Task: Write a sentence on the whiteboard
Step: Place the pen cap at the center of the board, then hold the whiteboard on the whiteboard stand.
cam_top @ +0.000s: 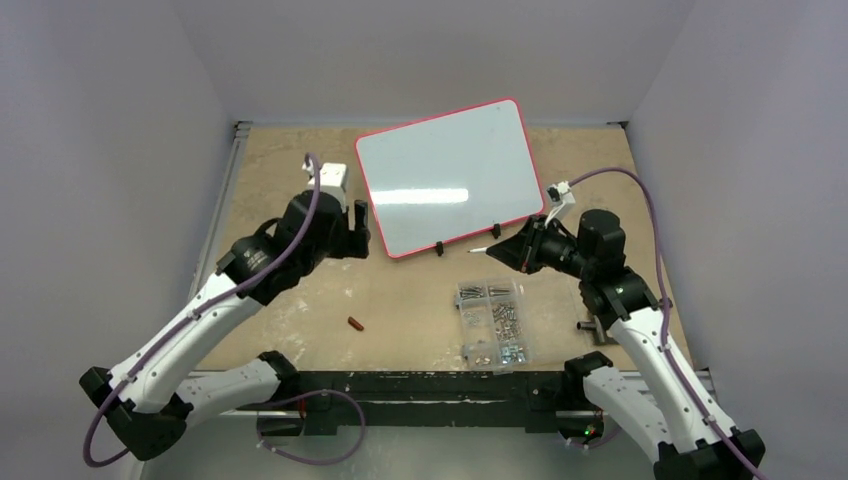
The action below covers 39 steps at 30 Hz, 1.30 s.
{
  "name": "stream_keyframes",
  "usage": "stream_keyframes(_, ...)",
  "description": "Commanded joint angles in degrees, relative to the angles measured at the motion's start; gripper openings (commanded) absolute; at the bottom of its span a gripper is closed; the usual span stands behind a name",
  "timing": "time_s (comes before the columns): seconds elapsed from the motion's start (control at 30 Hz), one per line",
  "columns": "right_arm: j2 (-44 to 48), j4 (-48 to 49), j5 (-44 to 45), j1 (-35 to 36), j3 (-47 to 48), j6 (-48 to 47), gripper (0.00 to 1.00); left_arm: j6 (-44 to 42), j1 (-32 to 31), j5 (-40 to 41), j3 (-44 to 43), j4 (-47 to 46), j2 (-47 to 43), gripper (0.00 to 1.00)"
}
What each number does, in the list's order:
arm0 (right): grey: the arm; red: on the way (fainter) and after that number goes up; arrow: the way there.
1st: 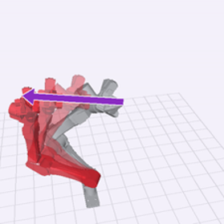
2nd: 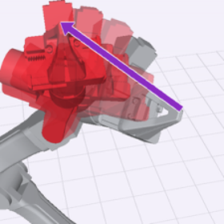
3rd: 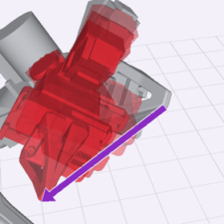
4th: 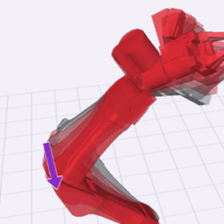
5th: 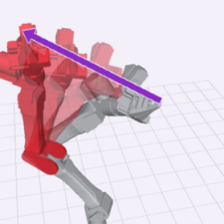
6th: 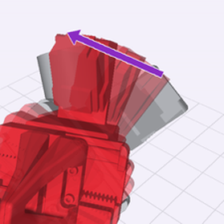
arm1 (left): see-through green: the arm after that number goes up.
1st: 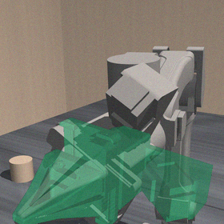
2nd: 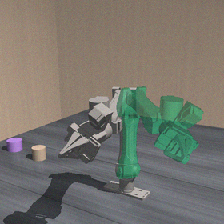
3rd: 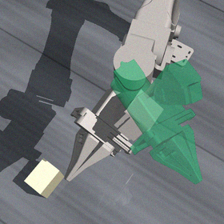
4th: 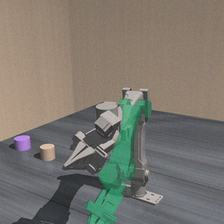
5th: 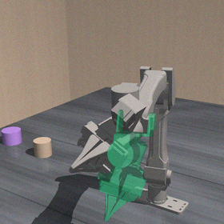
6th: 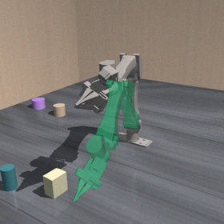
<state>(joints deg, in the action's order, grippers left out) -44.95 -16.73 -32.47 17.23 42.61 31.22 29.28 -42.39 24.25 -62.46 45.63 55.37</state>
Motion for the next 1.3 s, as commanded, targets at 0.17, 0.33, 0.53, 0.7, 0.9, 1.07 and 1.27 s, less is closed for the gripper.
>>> stream_keyframes(0.17, 1.91, 3.43, -0.53, -0.18, -0.08, -0.11, 0.0, -18.85, 13.42, -28.9, -22.16, -2.07, 15.92, 0.75)
stream_keyframes(0.33, 2.64, 2.73, -1.07, -0.16, 0.26, -0.5, 0.0, -25.42, 16.93, -41.33, -40.74, 4.51, 30.49, 0.75)
stream_keyframes(0.53, 4.17, -1.51, 0.28, -0.16, 1.22, -3.67, 0.0, -28.97, 20.04, -50.73, -54.45, 3.28, 42.92, 0.75)
stream_keyframes(0.7, 4.99, -3.29, 0.66, -0.15, 1.52, -4.32, 0.0, -32.41, 23.65, -56.91, -71.49, 9.04, 56.58, 0.72)
stream_keyframes(0.9, 5.24, -6.17, 1.16, -0.12, 2.69, -5.4, 0.0, -30.8, 27.31, -60.7, -75.36, 3.47, 63.65, 0.72)
stream_keyframes(1.07, 5.33, -6.7, 1.51, -0.1, 2.72, -5.77, 0.0, -29.79, 30.73, -65.21, -75.96, 0.96, 68.83, 0.72)
stream_keyframes(1.27, 4.96, -3.33, -0.9, -0.16, 1.51, -3.09, 0.0, -31.56, 32.63, -67.65, -76.12, -2.28, 72.28, 0.73)
